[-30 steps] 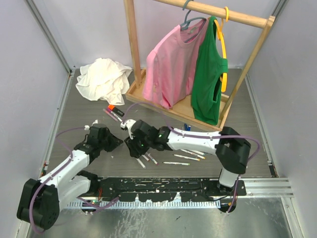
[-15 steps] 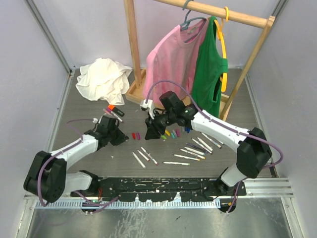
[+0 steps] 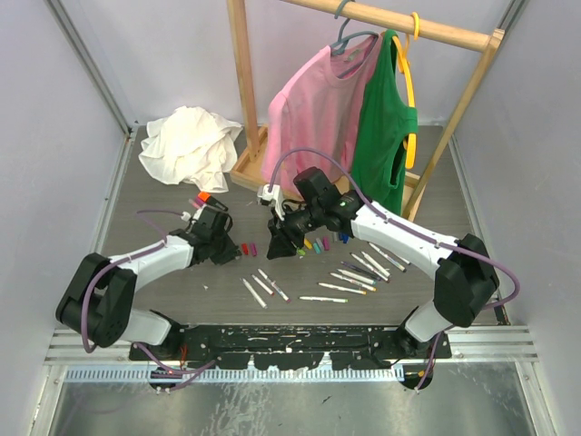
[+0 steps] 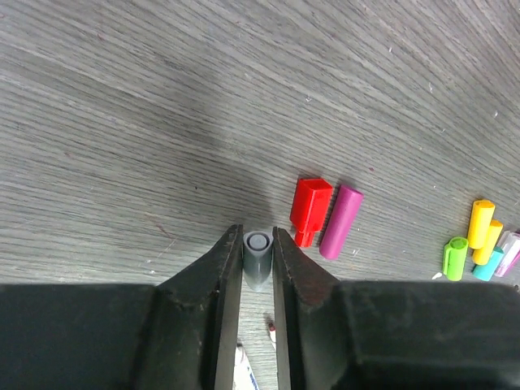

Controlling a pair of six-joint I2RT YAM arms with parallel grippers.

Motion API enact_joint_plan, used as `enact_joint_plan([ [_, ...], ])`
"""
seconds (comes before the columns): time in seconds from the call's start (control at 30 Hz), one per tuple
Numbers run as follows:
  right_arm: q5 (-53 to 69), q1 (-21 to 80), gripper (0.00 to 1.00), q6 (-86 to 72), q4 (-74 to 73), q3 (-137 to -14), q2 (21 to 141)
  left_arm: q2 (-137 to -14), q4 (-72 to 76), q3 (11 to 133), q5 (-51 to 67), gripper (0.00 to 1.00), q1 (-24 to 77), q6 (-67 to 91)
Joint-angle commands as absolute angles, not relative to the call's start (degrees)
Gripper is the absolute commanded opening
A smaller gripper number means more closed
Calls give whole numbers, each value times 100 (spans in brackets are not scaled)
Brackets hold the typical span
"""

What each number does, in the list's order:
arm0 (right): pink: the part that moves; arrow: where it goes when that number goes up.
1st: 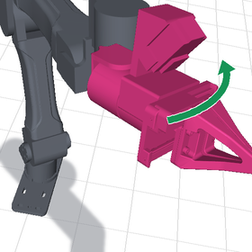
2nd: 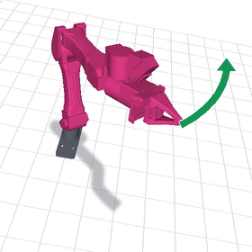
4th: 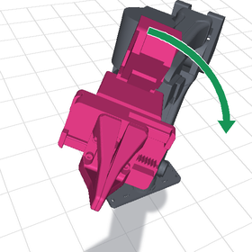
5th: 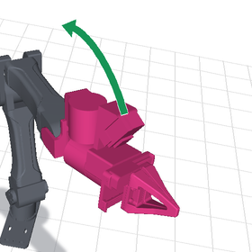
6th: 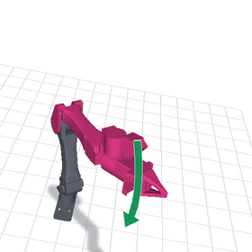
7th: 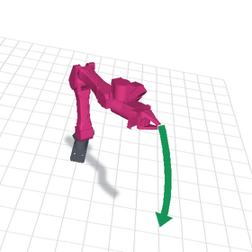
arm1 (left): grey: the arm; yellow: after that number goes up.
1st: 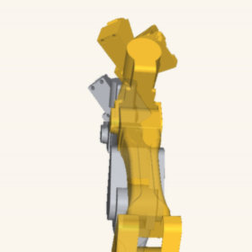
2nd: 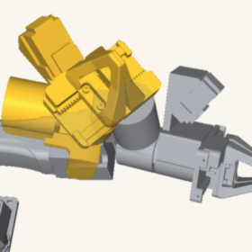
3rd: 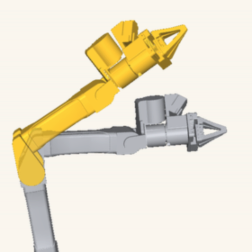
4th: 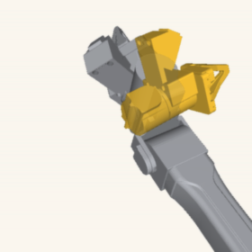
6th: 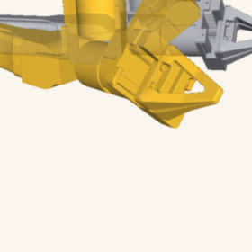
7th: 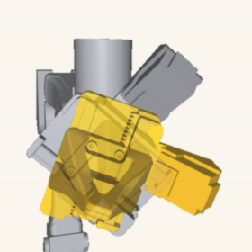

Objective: Open the pen caps
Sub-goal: Place the pen cap at the center of the board.

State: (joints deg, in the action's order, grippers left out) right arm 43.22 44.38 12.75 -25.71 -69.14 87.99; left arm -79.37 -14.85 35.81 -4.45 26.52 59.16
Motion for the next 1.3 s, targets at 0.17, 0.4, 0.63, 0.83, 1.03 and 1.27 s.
enact_joint_plan([
  [0.17,4513,4383,41,1400,-2526,-6960,8607,-7509,-1982,3824,-816,31,2664,5726],
  [0.4,4592,4347,41,1428,-2540,-6944,8540,-6659,-2180,4194,-1270,41,2635,5039],
  [0.63,4604,4345,41,1507,-2556,-6927,8508,-6683,-796,4164,-746,64,1941,3554],
  [0.83,4622,4349,41,1529,-2565,-6917,8534,-7728,-673,4674,-426,64,1257,3541],
  [1.03,4604,4343,41,1556,-2581,-6927,8542,-8969,-2298,6011,-1659,53,1108,4209],
  [1.27,4580,4350,41,1564,-2584,-6918,8585,-10059,-3048,6953,-1870,48,1099,4112],
])
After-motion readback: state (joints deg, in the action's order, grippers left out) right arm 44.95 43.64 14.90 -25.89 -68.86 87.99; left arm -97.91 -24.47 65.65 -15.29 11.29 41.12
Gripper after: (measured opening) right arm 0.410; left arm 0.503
